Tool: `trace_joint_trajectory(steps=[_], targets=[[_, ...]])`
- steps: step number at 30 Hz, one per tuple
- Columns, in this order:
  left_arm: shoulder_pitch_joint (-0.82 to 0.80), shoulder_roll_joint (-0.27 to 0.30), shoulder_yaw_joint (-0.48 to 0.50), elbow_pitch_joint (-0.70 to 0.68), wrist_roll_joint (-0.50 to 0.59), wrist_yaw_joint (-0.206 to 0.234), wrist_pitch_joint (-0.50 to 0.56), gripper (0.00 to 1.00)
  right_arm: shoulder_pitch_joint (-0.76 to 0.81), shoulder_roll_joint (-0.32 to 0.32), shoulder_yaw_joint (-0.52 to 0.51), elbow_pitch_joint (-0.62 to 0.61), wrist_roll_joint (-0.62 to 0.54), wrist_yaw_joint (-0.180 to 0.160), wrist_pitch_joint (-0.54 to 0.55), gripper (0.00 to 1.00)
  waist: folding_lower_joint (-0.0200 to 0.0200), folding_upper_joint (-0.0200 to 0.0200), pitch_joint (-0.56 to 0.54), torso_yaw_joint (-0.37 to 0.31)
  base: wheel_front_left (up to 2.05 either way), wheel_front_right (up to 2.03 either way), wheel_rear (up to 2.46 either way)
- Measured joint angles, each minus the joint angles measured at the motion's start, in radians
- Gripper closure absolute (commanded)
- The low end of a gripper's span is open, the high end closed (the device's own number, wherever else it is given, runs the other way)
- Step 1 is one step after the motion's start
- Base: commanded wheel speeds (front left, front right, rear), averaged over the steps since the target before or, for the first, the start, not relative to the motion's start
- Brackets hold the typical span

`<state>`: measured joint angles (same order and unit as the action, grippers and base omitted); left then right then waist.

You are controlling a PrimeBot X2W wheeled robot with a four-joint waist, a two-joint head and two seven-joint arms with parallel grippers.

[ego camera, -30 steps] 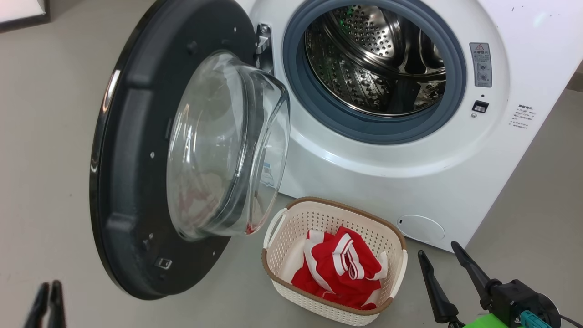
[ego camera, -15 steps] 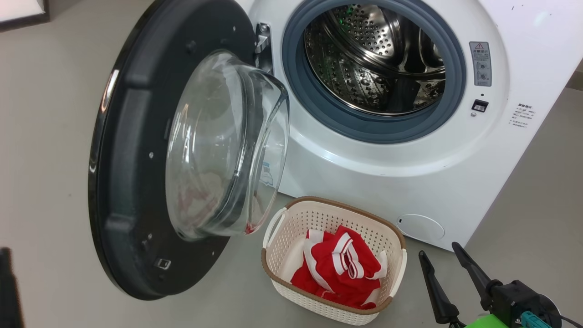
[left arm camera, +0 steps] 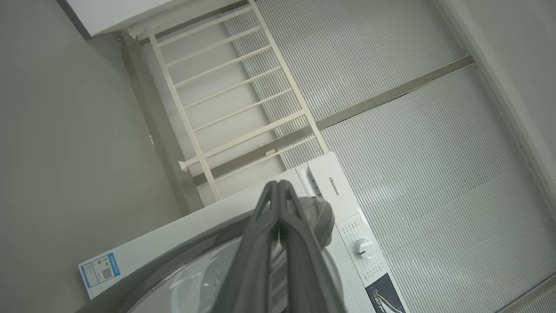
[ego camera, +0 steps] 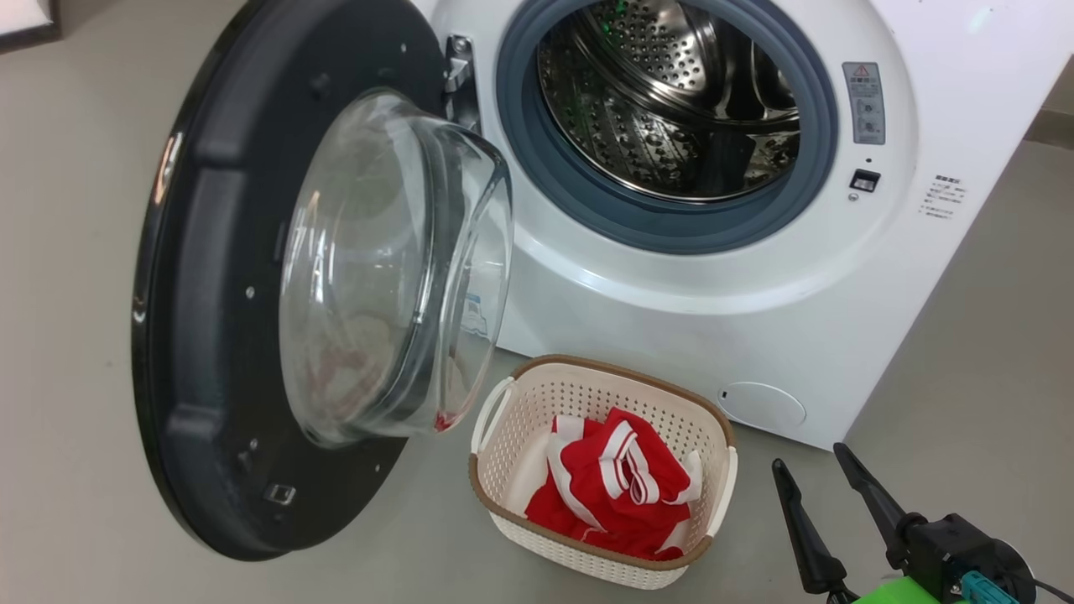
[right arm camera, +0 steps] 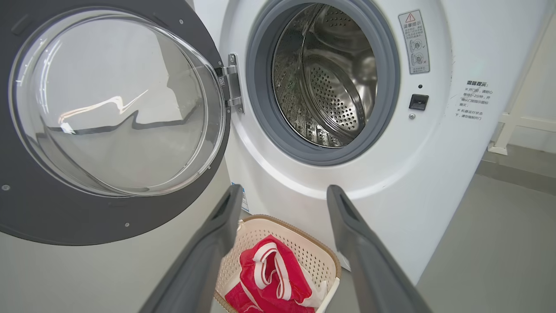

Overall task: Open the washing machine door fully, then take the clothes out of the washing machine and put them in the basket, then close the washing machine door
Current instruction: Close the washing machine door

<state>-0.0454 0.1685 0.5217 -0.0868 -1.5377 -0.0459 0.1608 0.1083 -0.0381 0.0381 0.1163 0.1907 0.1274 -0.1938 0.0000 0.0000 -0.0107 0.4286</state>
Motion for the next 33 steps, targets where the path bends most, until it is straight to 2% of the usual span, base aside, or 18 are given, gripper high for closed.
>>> trace_joint_trajectory(steps=[5,12,19,33], targets=[[-0.025,0.016,-0.023,0.085,-0.091,0.011,0.107,1.00,-0.001,0.000,0.000,-0.002,0.000,0.000,0.000,0.00,0.0000,0.0000,0.010,-0.014,0.00,0.00,0.00],[-0.028,0.033,-0.091,0.157,-0.102,0.009,0.199,1.00,-0.010,0.000,0.001,-0.007,0.000,0.000,0.000,0.00,0.0000,0.0000,0.025,-0.034,0.00,0.00,0.00],[-0.023,0.042,-0.136,0.175,-0.132,0.001,0.299,1.00,-0.010,0.000,-0.002,-0.007,-0.001,0.000,0.000,0.00,0.0000,0.0000,0.033,-0.056,0.00,0.00,0.00],[0.013,0.049,-0.155,0.143,-0.214,-0.009,0.415,1.00,-0.027,0.000,-0.011,-0.005,-0.001,0.000,-0.001,0.00,0.0000,0.0000,0.061,-0.096,0.00,0.00,0.00]])
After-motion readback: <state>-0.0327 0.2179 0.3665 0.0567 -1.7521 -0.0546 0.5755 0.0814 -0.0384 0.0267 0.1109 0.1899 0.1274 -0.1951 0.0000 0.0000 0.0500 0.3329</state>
